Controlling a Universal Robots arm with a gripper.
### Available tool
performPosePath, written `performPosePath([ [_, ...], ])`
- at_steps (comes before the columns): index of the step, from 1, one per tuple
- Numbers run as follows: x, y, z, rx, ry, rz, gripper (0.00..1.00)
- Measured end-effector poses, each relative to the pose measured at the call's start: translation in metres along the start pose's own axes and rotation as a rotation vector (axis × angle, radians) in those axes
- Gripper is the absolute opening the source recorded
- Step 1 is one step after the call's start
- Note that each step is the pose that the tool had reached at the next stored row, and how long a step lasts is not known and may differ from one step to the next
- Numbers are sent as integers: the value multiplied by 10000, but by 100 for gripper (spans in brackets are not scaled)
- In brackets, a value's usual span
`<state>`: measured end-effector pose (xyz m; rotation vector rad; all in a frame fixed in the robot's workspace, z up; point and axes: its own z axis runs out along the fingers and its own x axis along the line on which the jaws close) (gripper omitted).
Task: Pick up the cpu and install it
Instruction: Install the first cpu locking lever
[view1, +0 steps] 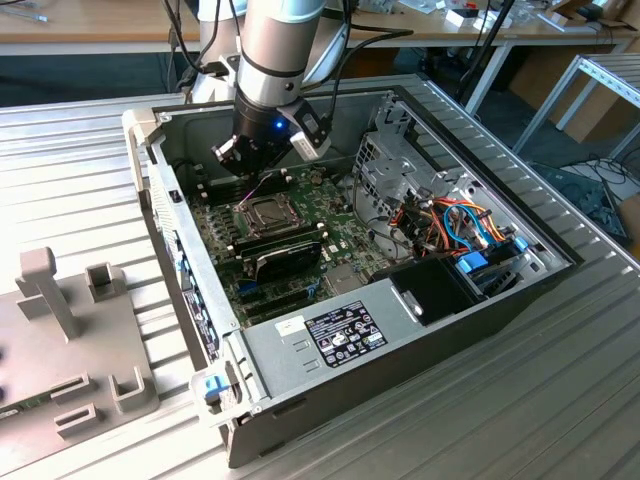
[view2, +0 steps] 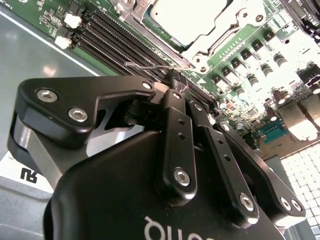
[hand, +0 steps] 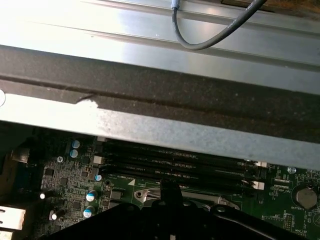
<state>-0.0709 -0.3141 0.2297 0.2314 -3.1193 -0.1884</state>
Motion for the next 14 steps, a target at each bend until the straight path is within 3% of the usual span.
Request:
performPosePath([
  [10, -1, -1, 6, -6, -4, 16, 11],
  [14, -1, 0, 6, -183, -30, 13, 11],
])
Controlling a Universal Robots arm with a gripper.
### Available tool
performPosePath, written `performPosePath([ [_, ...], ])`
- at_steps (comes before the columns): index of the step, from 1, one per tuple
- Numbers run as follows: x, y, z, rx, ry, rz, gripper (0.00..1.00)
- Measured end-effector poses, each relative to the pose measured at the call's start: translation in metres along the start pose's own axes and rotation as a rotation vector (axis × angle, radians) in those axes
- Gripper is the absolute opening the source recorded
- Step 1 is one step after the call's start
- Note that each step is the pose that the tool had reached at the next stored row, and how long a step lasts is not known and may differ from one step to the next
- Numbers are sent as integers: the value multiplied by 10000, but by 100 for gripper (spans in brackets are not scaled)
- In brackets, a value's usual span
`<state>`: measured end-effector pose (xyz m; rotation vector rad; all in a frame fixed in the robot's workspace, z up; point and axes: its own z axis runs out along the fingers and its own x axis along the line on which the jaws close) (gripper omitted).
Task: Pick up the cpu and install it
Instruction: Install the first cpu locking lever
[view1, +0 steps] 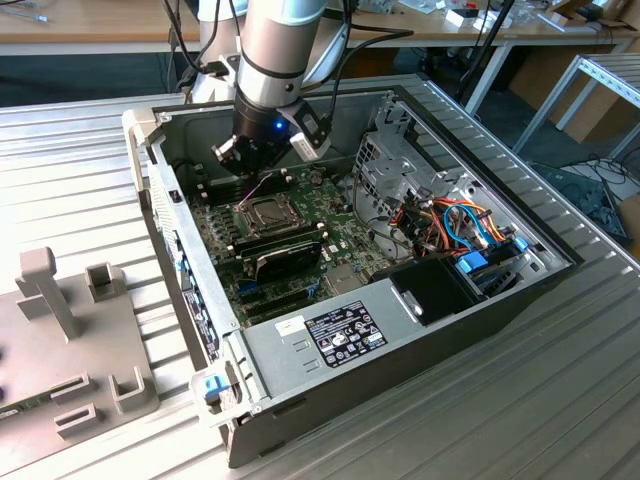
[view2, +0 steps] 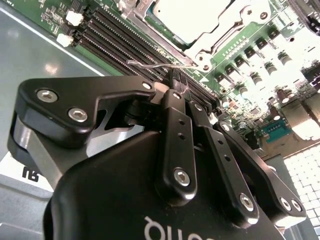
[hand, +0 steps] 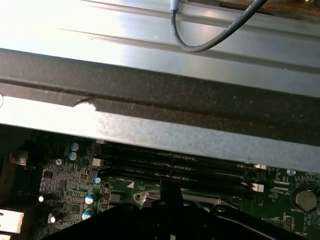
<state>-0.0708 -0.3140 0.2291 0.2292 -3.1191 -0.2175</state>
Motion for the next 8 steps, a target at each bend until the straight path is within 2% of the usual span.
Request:
performPosePath([
  [4, 0, 0, 0, -17, -3, -1, 11],
  [6, 0, 0, 1, -68, -12, -1, 11],
  [8, -5, -2, 4, -69, -10, -3, 11],
])
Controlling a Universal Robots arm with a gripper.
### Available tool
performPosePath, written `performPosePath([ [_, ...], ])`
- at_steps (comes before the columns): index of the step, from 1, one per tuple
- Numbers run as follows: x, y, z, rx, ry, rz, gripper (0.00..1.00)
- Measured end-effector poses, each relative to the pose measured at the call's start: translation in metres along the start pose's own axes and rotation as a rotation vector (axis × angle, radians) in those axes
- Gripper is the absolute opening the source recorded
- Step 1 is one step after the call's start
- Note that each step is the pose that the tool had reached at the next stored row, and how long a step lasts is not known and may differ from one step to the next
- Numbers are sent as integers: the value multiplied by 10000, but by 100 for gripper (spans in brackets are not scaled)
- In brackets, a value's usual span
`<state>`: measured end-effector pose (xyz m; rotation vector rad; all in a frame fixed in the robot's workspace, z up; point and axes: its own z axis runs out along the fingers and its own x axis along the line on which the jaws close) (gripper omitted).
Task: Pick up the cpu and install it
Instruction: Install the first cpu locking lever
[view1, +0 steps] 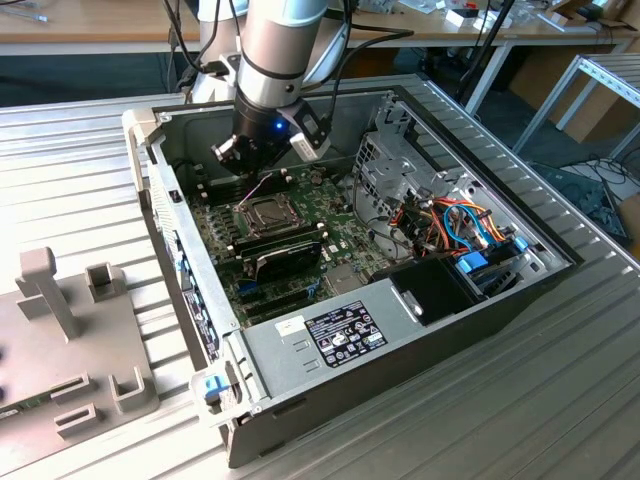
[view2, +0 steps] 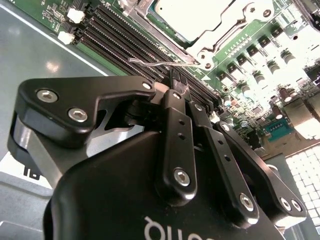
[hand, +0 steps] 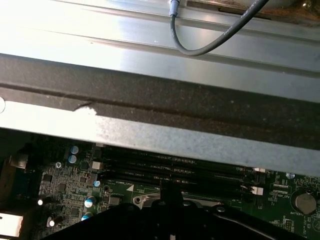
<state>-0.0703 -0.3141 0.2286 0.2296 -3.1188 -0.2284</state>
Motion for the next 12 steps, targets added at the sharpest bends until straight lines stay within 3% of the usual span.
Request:
performPosePath([
  [12, -6, -16, 19, 0, -1, 3, 11],
])
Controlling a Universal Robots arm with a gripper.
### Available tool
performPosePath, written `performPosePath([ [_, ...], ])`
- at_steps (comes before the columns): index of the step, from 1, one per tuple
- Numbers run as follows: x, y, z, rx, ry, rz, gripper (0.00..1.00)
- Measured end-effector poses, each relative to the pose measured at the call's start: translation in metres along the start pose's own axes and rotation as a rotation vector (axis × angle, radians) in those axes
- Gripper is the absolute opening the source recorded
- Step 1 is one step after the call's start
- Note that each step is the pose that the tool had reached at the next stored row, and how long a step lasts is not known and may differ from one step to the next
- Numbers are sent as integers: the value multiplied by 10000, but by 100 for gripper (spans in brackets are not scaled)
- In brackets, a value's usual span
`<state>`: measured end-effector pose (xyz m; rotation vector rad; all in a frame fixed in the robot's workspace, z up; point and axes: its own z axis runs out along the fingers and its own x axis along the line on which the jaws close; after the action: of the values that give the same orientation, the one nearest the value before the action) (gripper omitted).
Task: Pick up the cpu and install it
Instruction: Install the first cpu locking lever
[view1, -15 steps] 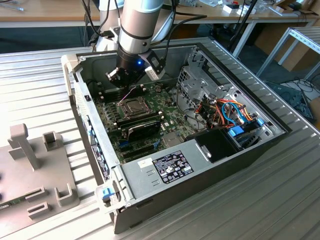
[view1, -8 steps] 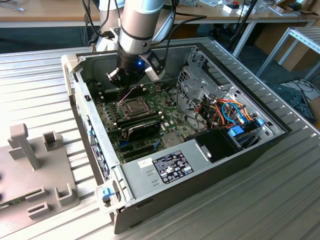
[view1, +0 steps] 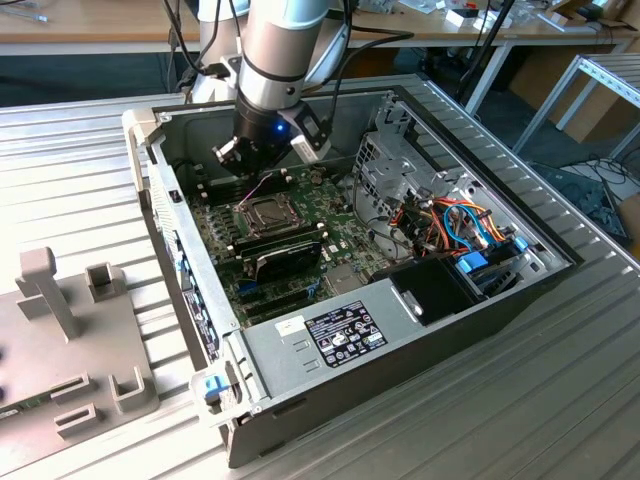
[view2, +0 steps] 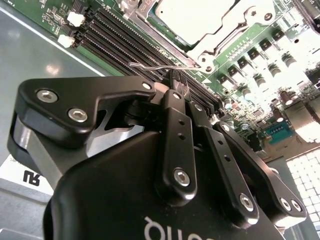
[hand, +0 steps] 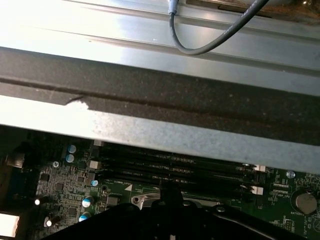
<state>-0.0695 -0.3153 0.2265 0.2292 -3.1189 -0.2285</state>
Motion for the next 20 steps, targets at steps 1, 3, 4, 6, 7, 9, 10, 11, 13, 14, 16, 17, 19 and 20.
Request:
performPosePath([
  [1, 1, -2, 0, 0, 0, 0, 11],
  [3, 3, -6, 1, 1, 1, 0, 11],
  [4, 3, -7, 2, 1, 1, 0, 11],
  [6, 3, -10, 6, 0, -1, -1, 11],
  [7, 4, -11, 6, 1, 1, -1, 11],
  [9, 4, -12, 11, 0, 0, -1, 11],
  [10, 3, -13, 15, 0, -1, -1, 11],
  [11, 4, -14, 19, 0, 0, -1, 11],
  [13, 4, -15, 23, 2, 1, 0, 11],
  [14, 4, -15, 24, 3, 2, 0, 11],
  [16, 4, -15, 28, 2, 1, 0, 11],
  [17, 1, -16, 29, 1, 1, -2, 11],
  [19, -11, -18, 31, 0, 0, -1, 11],
  [20, -19, -19, 32, 0, 0, -1, 11],
])
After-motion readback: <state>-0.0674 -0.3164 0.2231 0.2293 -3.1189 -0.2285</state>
